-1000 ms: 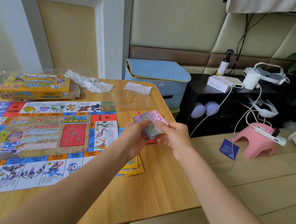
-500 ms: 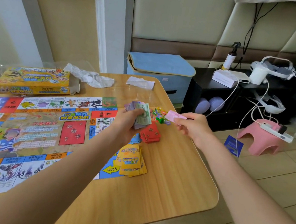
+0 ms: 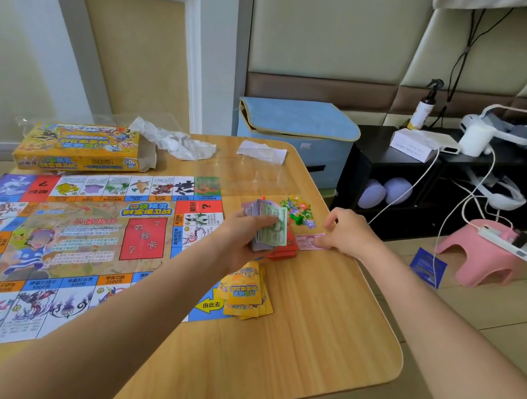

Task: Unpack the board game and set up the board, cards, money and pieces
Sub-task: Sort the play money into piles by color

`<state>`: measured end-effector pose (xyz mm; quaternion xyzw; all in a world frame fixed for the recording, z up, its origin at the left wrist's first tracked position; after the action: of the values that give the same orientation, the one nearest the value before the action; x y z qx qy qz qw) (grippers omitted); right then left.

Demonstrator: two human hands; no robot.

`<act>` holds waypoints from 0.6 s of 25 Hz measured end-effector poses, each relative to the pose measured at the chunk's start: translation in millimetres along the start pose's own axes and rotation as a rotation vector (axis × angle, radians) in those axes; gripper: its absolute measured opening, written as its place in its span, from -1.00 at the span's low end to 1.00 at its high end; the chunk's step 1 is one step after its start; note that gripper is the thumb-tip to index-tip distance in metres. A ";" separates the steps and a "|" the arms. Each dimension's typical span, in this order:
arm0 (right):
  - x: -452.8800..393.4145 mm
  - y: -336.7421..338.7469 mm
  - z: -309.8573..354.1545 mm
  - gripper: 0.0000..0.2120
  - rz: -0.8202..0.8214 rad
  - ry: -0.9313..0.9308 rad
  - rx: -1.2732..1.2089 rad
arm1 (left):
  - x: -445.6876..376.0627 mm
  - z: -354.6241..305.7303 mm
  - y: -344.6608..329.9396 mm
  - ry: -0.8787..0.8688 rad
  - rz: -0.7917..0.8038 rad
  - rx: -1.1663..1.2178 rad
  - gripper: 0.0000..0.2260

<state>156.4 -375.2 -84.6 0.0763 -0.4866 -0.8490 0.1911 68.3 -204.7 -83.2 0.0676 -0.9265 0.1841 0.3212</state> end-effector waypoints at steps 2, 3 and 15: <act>0.3 8.8 4.9 -0.65 -0.095 0.030 0.028 | 1.5 3.0 -2.2 0.025 0.015 0.001 -0.92; 1.4 15.0 10.7 -0.71 -0.178 0.060 -0.047 | 0.1 4.9 -2.8 0.044 0.032 0.017 -0.93; 44.4 5.0 43.7 -0.92 -0.065 0.117 -0.775 | 16.5 12.6 -13.6 0.036 0.223 -0.051 -0.86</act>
<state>103.1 -360.4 -55.3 0.0620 -0.1155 -0.9697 0.2061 51.5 -222.2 -78.1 -0.0475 -0.9268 0.1960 0.3167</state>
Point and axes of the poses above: each hand's wrist, its own x-axis away from the middle knuckle, its own y-axis out of the back of the hand, z = x × y, the point moved 5 cm from there along -x, towards the middle knuckle, and after that the axes turned 15 degrees about y, right-handed, at the moved point
